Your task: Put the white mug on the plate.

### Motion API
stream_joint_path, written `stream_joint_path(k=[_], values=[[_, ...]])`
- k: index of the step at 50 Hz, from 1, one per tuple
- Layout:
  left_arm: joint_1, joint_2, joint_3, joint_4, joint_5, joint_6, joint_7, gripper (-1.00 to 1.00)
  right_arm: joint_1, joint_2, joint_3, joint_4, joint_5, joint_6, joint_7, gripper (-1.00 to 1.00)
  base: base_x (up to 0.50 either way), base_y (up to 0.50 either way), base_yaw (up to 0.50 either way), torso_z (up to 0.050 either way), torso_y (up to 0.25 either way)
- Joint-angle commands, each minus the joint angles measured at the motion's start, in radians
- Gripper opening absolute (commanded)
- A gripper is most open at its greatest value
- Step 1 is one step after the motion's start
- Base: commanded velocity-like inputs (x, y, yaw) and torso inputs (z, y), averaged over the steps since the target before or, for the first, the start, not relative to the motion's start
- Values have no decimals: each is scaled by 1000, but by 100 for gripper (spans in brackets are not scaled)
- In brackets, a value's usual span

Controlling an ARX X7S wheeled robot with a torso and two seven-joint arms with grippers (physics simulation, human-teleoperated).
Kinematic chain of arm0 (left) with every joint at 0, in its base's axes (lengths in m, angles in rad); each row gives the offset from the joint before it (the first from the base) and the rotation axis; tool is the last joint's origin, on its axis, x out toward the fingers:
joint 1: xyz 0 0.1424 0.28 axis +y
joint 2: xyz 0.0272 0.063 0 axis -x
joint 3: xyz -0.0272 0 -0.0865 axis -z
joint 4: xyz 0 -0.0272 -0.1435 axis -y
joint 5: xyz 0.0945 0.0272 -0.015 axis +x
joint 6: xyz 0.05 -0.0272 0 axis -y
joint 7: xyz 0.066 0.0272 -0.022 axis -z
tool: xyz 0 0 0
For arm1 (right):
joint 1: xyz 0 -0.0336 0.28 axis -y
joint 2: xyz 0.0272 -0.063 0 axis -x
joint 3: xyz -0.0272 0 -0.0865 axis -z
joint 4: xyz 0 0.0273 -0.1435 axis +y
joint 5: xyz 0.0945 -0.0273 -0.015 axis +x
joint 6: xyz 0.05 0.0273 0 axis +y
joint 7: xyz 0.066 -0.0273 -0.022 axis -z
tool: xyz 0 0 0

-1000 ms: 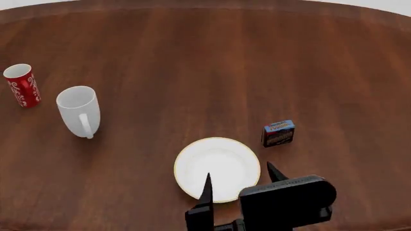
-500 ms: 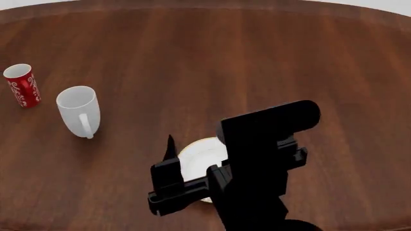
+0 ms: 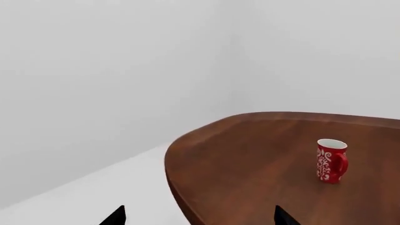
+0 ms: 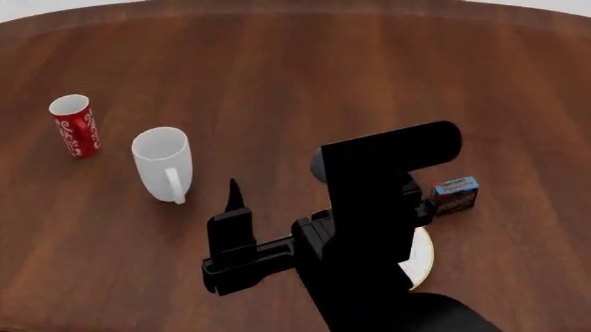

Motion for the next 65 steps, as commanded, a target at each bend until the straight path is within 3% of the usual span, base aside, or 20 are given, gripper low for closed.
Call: stream_joint_path(k=[1,26,45,65], values=[[0,-1,15,0,1,-2,-8,100,-6,12,25,5,59,-17,24,100,176,199,0,0,0],[2,-9,26,-66,-1,71,-4,100,-27,46,0,17,129,-75,39,100,299,78,0,0,0],[10,-24,61,-33,-8,62,10,100,-47,67,-19,51,148,-126,39,100,346,349,0,0,0],[6,-32,89,-38,10,63,-4,100,-61,77,-28,83,170,-147,51,100,332,48,0,0,1]])
